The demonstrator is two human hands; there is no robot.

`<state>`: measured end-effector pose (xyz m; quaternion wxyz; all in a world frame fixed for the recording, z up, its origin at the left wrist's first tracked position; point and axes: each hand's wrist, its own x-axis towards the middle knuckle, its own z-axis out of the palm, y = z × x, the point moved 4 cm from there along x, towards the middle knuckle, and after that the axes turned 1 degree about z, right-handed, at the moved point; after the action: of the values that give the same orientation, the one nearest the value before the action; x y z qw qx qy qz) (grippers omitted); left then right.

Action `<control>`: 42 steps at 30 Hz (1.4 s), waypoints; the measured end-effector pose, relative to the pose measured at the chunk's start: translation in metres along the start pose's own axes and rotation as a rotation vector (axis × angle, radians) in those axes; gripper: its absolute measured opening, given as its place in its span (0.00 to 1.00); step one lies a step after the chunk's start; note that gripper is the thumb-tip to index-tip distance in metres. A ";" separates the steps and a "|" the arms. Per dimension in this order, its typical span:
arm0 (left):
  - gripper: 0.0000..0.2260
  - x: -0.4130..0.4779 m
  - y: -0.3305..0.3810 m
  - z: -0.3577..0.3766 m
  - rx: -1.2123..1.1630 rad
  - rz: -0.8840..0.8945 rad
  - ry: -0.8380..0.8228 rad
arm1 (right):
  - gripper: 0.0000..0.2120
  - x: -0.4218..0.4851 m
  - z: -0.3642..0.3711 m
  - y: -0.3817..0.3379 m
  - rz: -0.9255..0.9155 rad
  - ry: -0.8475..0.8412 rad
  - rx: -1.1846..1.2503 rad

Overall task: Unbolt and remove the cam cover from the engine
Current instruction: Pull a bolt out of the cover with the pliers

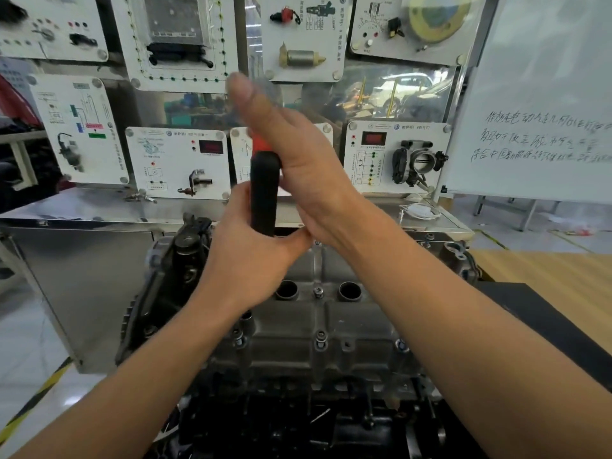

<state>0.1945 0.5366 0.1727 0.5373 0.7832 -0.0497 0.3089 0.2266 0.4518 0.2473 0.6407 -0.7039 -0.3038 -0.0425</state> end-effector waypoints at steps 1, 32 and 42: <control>0.28 -0.001 0.000 0.002 0.034 -0.007 0.026 | 0.50 -0.007 -0.001 -0.001 0.017 0.021 0.016; 0.38 -0.002 -0.009 -0.015 0.434 0.079 -0.008 | 0.55 -0.006 0.017 0.016 0.022 -0.191 0.077; 0.37 0.008 -0.005 -0.045 -0.261 -0.095 -0.310 | 0.36 0.004 0.009 0.011 -0.010 -0.892 0.437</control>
<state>0.1838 0.5796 0.1837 0.6339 0.7468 -0.1344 0.1498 0.2327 0.4614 0.2379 0.5805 -0.5012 -0.5536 0.3245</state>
